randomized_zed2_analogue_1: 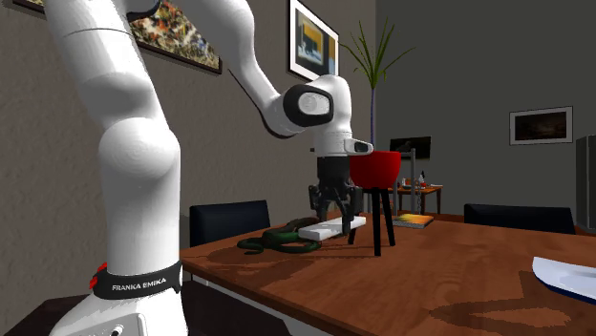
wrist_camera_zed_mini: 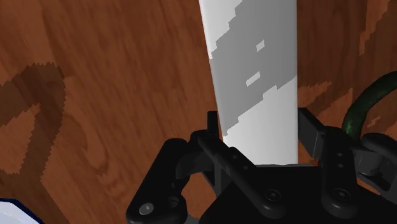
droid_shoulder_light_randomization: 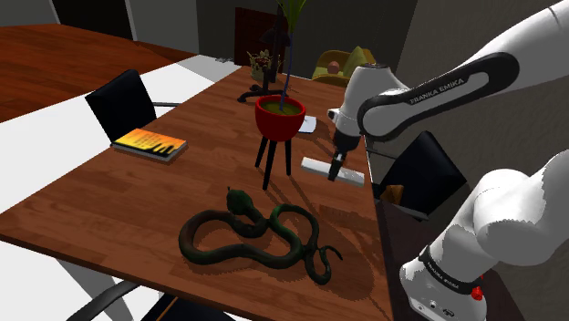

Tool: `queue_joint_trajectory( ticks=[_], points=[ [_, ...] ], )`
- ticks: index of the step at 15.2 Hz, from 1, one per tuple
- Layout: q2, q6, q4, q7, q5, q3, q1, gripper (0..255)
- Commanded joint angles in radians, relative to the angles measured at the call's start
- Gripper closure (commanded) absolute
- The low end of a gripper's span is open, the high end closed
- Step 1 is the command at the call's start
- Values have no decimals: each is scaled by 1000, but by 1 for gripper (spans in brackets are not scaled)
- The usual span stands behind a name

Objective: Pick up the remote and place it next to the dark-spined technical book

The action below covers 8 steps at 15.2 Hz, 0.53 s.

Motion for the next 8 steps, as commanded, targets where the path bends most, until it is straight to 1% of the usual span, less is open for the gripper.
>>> queue_joint_trajectory(
  ticks=[1, 8],
  points=[
    [66, 12, 54, 44, 20, 32, 29, 255],
    [280, -8, 284, 157, 42, 105, 87, 255]
  ],
)
